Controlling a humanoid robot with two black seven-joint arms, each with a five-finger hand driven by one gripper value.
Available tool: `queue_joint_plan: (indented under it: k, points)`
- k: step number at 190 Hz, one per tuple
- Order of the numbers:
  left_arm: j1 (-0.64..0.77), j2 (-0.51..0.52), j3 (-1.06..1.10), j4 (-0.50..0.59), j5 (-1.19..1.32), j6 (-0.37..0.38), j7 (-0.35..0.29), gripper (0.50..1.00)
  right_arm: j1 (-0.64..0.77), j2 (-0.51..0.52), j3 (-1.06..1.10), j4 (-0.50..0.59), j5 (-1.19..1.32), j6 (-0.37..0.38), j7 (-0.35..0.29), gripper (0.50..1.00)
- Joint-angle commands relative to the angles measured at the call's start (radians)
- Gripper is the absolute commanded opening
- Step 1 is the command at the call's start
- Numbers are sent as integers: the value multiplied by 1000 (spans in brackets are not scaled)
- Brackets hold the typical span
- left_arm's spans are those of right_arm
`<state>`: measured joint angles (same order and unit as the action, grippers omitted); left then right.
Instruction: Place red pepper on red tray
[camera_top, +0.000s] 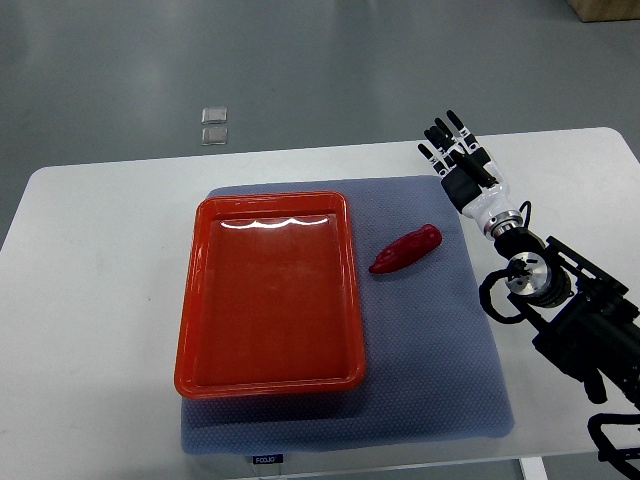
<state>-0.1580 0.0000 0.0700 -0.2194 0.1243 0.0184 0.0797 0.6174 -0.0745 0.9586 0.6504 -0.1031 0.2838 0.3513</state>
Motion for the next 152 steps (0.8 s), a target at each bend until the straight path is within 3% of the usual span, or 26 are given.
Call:
queue_joint_plan:
  k: [1, 84, 122, 152]
  points:
    - [0, 0, -1, 3, 0, 0, 0, 1000, 2, -7, -1, 0, 0, 3, 0, 919]
    - [0, 0, 1, -6, 0, 0, 0, 1000, 21, -48, -90, 11, -29, 46, -5, 921]
    - [0, 0, 1, -6, 0, 0, 0, 1000, 119, -179, -310, 57, -383, 107, -3, 919]
    - [2, 0, 2, -8, 0, -1, 0, 1000, 232, -315, -480, 181, -747, 144, -3, 919]
